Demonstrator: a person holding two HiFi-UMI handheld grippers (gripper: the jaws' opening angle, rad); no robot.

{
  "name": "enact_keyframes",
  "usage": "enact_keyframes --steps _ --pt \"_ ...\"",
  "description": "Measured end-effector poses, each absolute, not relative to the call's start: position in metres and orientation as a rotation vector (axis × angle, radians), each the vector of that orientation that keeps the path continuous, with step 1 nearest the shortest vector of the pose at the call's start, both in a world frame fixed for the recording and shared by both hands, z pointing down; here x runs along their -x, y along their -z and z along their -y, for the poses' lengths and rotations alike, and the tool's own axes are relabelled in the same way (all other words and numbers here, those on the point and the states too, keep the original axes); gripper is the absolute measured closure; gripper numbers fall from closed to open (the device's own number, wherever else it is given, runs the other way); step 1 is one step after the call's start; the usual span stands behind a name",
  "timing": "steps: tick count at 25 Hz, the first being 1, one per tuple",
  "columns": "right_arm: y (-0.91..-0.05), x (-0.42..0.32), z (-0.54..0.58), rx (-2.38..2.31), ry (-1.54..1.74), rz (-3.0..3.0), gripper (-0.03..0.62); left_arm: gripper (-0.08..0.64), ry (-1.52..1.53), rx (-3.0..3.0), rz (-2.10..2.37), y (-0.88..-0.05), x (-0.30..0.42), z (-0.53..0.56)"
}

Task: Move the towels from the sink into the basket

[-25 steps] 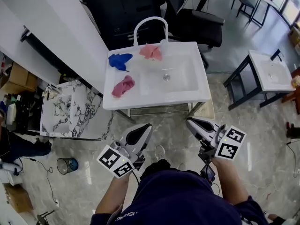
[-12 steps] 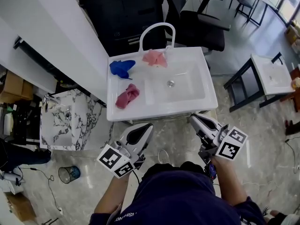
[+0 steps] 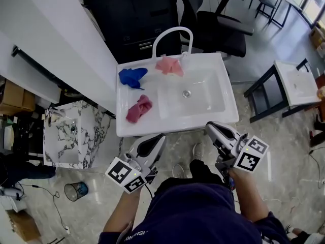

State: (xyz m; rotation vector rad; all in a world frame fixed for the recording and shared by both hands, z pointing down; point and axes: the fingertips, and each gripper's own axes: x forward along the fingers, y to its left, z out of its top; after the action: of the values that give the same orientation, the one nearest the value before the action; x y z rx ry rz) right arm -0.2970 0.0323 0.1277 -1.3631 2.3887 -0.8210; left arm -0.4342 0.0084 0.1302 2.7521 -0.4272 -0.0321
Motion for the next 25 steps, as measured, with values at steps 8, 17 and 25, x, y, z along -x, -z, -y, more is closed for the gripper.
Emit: enact_keyframes --steps 8,17,25 --pt "-0.131 0.276 0.013 1.289 0.84 -2.41 0.583 0.557 -0.009 -2.74 0.512 -0.134 0.418 0.029" --pt "-0.151 0.231 0.066 1.226 0.891 -2.481 0.583 0.557 -0.072 -2.74 0.574 -0.145 0.358 0.073" --pt "-0.164 0.184 0.106 1.156 0.921 -2.544 0.583 0.557 -0.157 -2.716 0.669 -0.164 0.31 0.113"
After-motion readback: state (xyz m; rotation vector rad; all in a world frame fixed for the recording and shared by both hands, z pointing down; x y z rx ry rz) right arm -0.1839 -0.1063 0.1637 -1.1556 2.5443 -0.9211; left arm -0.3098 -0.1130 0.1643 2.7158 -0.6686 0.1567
